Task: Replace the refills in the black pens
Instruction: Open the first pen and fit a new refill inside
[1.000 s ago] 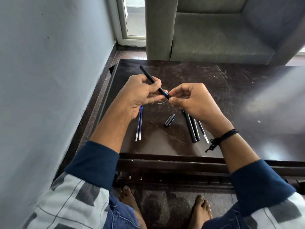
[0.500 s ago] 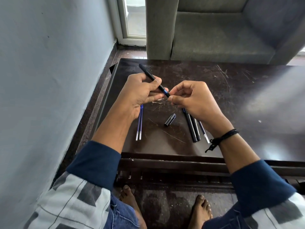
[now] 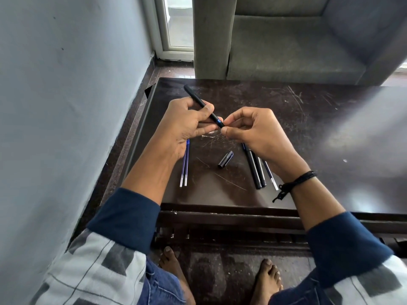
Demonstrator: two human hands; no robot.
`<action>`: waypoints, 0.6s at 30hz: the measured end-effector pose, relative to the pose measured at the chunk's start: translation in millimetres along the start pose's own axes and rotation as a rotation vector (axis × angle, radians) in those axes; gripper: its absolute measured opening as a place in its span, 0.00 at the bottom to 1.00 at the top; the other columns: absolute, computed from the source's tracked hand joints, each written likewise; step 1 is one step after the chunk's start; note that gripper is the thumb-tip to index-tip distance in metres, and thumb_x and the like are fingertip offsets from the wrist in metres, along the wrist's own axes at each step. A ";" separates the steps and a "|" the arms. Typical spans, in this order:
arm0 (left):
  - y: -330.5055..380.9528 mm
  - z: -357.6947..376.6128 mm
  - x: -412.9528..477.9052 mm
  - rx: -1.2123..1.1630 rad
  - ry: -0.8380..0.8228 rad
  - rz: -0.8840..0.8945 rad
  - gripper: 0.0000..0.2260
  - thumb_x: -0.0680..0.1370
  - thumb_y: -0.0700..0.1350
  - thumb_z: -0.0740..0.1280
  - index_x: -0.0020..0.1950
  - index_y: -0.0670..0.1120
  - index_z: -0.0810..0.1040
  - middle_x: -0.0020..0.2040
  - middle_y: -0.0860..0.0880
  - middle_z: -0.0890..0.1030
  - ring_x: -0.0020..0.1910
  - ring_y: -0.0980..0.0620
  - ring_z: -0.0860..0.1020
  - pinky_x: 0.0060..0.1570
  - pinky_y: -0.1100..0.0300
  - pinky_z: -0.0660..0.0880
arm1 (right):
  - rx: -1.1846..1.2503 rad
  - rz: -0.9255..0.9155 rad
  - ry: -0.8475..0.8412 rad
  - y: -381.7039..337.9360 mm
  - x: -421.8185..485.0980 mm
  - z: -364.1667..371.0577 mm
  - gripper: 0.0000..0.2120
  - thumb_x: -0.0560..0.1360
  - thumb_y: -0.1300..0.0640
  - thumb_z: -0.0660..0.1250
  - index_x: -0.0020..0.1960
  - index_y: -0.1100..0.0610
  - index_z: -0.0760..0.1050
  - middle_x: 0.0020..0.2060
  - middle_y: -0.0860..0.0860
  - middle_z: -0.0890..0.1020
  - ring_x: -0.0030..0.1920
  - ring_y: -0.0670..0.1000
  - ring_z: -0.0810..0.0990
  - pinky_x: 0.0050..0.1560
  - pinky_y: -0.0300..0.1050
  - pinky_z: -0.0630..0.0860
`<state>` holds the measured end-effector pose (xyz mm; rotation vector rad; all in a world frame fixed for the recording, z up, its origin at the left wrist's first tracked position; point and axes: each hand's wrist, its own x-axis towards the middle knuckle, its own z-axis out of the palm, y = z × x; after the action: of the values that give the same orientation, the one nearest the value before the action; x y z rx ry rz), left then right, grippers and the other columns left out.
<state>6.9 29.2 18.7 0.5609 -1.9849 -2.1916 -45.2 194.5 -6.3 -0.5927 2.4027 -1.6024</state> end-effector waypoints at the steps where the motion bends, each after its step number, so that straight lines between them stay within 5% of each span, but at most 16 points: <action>1: -0.3 0.1 0.3 0.001 0.002 -0.002 0.07 0.80 0.38 0.68 0.55 0.36 0.78 0.46 0.37 0.85 0.42 0.45 0.87 0.42 0.58 0.84 | -0.011 0.001 0.000 0.0 -0.1 0.1 0.08 0.70 0.60 0.80 0.44 0.52 0.82 0.39 0.52 0.87 0.41 0.51 0.86 0.49 0.49 0.83; 4: -0.8 1.0 0.4 0.001 0.004 -0.004 0.07 0.80 0.38 0.68 0.55 0.36 0.78 0.46 0.37 0.85 0.42 0.44 0.87 0.42 0.58 0.84 | -0.073 -0.015 0.027 0.8 0.0 0.9 0.11 0.67 0.59 0.82 0.42 0.49 0.81 0.39 0.50 0.86 0.42 0.51 0.84 0.52 0.56 0.82; 18: -2.2 0.8 1.3 -0.005 0.023 0.014 0.04 0.80 0.37 0.69 0.53 0.38 0.79 0.45 0.38 0.86 0.42 0.45 0.87 0.44 0.57 0.84 | -0.050 0.020 0.035 0.3 0.0 -0.1 0.09 0.70 0.59 0.80 0.48 0.54 0.83 0.39 0.51 0.86 0.43 0.52 0.86 0.51 0.53 0.83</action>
<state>5.7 29.8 16.4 0.5668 -1.9650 -2.1720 -45.3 194.7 -6.5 -0.5524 2.4724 -1.5615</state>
